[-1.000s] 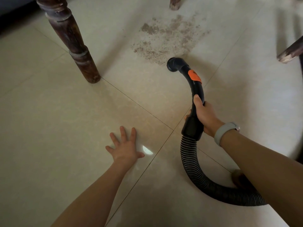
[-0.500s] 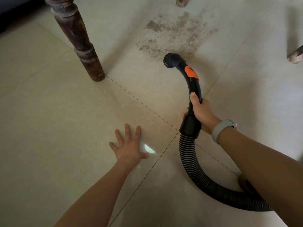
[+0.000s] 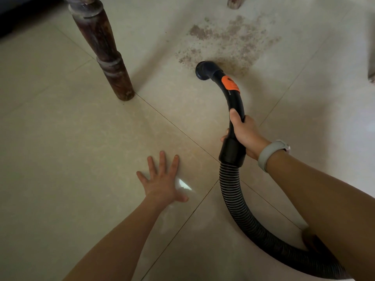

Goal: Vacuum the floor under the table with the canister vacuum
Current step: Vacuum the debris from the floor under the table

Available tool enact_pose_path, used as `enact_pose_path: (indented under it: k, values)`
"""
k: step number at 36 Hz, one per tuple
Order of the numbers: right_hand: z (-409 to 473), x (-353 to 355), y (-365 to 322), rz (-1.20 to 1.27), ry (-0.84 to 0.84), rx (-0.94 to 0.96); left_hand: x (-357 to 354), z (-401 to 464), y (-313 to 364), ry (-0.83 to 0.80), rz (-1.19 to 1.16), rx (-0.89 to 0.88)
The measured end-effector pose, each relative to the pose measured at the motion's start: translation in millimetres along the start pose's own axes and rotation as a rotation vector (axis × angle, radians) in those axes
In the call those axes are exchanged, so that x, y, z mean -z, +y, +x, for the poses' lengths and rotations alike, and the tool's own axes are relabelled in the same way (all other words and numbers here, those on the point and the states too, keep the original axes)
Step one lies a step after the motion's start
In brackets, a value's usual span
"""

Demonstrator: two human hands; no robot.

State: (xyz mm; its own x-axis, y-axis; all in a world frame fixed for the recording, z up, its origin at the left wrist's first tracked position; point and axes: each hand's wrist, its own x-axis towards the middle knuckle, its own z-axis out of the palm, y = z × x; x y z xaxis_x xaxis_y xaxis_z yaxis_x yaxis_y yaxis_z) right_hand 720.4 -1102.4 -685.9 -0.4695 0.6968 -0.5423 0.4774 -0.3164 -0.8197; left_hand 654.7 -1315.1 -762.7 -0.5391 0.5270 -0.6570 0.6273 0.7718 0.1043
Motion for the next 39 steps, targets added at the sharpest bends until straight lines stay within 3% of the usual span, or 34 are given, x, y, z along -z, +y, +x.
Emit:
enact_pose_path:
  k: [39]
  values:
    - [59.3,-69.8,-58.8,-0.314,-0.018,0.086,3.8,8.9,-2.8,-0.038,0.01,-0.043]
